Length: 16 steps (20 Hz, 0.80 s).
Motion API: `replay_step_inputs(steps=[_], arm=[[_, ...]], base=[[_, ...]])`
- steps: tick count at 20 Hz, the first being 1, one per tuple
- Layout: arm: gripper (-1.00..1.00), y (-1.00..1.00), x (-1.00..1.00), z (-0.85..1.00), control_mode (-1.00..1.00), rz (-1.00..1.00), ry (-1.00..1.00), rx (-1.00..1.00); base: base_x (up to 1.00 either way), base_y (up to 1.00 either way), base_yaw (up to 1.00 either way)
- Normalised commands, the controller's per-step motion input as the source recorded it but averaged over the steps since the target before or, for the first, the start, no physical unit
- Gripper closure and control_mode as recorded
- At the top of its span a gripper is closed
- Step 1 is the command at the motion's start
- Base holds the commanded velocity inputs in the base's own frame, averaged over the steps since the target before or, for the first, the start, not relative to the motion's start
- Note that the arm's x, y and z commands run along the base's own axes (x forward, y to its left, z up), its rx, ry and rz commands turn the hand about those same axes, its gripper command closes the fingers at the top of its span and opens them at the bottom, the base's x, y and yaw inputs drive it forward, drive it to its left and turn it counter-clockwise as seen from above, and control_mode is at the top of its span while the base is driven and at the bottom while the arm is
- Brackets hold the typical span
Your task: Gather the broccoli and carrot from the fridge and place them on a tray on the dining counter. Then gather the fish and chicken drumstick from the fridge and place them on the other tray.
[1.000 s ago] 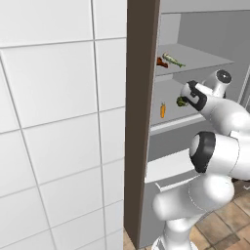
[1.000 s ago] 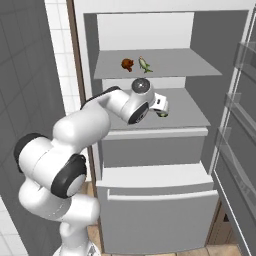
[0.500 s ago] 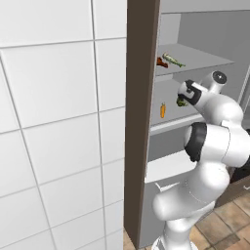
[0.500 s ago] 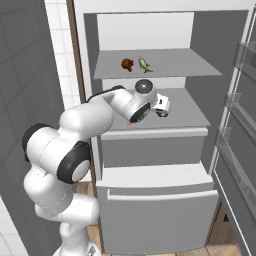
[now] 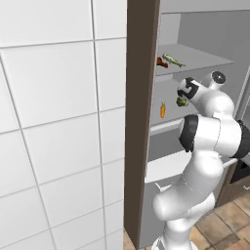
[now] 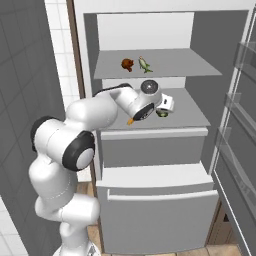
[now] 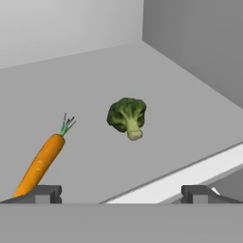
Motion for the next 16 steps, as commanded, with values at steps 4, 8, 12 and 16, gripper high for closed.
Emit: replay_step_inputs(steps=[4,8,12,16], arm=[[-1.0,-0.1,0.38,-0.11,-1.0,0.0,0.0,0.0],[-1.0,-0.09,0.37,-0.13,-1.0,0.0,0.0,0.0],[-1.0,-0.08,0.31,-0.18,-1.0,0.01,0.0,0.0],[-1.0,-0.05,0.32,-0.13,-1.0,0.0,0.0,0.0]], base=[[0.0,0.0,0.0],[0.0,0.0,0.0],[0.0,0.0,0.0],[0.0,0.0,0.0]])
